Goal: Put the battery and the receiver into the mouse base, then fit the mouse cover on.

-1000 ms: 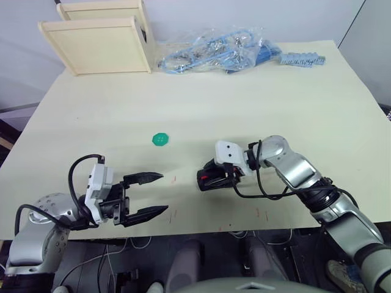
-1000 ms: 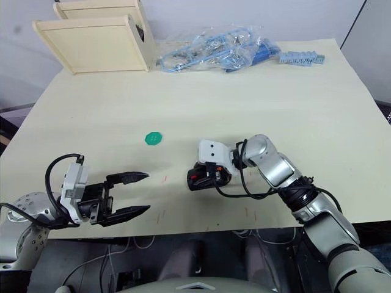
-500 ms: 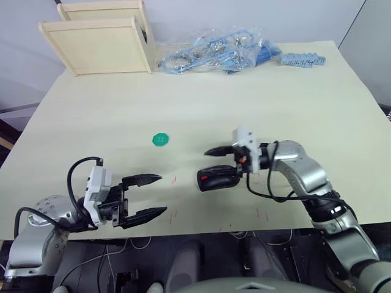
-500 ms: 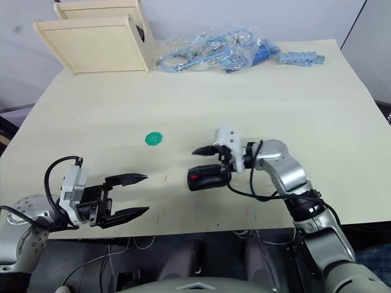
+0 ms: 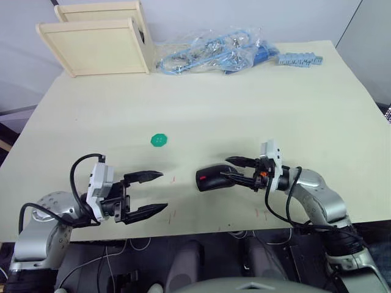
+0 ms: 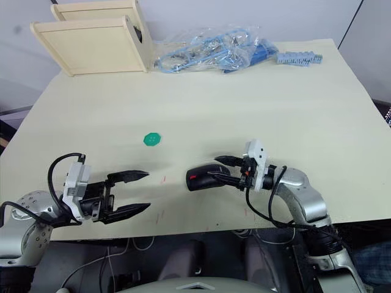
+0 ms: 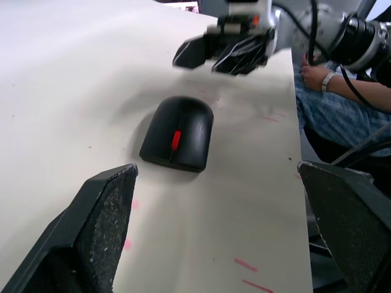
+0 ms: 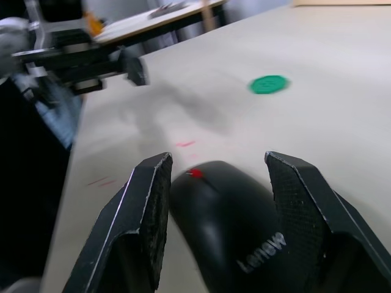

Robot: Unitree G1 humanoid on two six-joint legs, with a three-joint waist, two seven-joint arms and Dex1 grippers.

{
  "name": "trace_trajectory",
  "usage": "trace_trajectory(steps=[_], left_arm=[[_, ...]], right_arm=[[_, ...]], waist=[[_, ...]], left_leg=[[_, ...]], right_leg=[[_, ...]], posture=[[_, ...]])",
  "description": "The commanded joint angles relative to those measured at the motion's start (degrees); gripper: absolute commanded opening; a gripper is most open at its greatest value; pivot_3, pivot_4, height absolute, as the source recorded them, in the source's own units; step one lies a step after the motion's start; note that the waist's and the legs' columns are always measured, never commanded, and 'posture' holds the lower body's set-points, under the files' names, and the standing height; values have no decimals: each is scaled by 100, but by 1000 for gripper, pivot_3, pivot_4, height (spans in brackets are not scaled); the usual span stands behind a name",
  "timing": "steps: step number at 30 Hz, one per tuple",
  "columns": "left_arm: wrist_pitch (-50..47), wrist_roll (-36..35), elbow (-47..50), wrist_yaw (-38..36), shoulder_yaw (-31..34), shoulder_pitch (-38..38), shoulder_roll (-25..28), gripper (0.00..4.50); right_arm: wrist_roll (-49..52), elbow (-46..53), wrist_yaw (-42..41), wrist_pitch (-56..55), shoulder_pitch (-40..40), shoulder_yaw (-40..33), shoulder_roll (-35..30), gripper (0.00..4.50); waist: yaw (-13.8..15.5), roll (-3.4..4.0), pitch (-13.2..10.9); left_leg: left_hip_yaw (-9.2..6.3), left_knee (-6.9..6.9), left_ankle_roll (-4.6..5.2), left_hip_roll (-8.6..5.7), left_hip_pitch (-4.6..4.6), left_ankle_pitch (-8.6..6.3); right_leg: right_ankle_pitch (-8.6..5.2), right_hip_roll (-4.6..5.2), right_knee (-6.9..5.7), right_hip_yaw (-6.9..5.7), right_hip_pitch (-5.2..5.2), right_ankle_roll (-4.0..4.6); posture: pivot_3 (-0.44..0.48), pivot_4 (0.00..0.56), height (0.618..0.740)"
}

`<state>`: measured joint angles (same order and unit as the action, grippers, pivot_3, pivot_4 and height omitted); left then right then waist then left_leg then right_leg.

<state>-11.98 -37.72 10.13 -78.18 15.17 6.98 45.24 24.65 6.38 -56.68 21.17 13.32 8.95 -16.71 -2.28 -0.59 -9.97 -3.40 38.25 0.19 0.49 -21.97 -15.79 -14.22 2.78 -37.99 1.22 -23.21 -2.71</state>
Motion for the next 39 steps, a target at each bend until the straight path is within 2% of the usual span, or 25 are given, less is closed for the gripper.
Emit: trace_trajectory(steps=[1, 10, 17, 21, 26, 28, 30, 33, 38, 39], left_arm=[[31, -25, -2, -49, 49, -39, 13, 4500], [32, -25, -15, -93, 90, 3, 45, 4500], [87, 8, -56, -101, 113, 66, 11, 4500], [-13, -42, 14, 14, 158, 115, -15, 4500], [-581, -379, 82, 553, 381, 139, -91, 4500], [-755, -347, 72, 773, 446, 198, -64, 4500], [-926, -379, 117, 910, 485, 258, -58, 4500], [-1097, -321, 308, 1190, 534, 407, -52, 4500], [-1229, -426, 706, 1584, 971, 949, -141, 4500], [-1253, -452, 783, 1627, 1044, 1052, -159, 4500]], right_arm=[[-22, -138, 72, -327, -56, 29, 145, 2548], [-116, -816, 43, -620, -67, 76, 265, 2548], [-689, -1851, -13, -1322, -112, 426, 372, 2548], [-599, -1880, 29, -1523, -66, 278, 425, 2548], [202, -364, 146, -969, -93, -296, 144, 2548], [514, 551, 233, -480, -234, -490, -231, 2548], [652, 1043, 329, -195, -374, -608, -531, 2548], [576, 1459, 370, -52, -666, -842, -1068, 2548], [757, 1889, 257, 20, -1778, -1990, -2022, 2548], [836, 1913, 260, 25, -1969, -2209, -2124, 2777]], waist=[[-1, 2, -1], [7, 1, -1], [-32, -5, 5], [-34, -5, 8], [-2, -1, 3], [20, 4, -3], [34, 1, -1], [44, -4, 1], [109, -3, -2], [109, -5, -2]], left_leg=[[0, -1, 0, 0, 0, 0], [1, 0, 0, 0, 0, 0], [8, -5, 0, 8, 18, 0], [15, -8, 0, 16, 27, 0], [9, -6, 0, 17, 16, 0], [6, -4, 0, 13, 7, 0], [4, -4, 0, 8, 1, 0], [1, -4, 0, 6, 1, 0], [5, -4, 0, 6, -2, -1], [11, -4, 0, 5, 0, -1]], right_leg=[[0, 0, 0, 2, 0, 0], [0, 1, 1, 4, -1, 0], [0, -9, -1, 12, 6, 1], [-1, -19, -3, 24, 7, 2], [0, -20, -2, 24, 4, 2], [0, -14, -1, 22, -1, 1], [0, -5, 3, 19, -3, -1], [-1, -4, 4, 12, -1, -1], [-1, 0, 10, 14, 0, -2], [-2, 0, 10, 17, 0, -2]], posture=[[0, 150, 740], [0, 150, 740], [0, 150, 740], [0, 150, 740], [0, 150, 740], [0, 150, 740], [0, 150, 740], [0, 150, 740], [0, 150, 740], [0, 150, 740]])
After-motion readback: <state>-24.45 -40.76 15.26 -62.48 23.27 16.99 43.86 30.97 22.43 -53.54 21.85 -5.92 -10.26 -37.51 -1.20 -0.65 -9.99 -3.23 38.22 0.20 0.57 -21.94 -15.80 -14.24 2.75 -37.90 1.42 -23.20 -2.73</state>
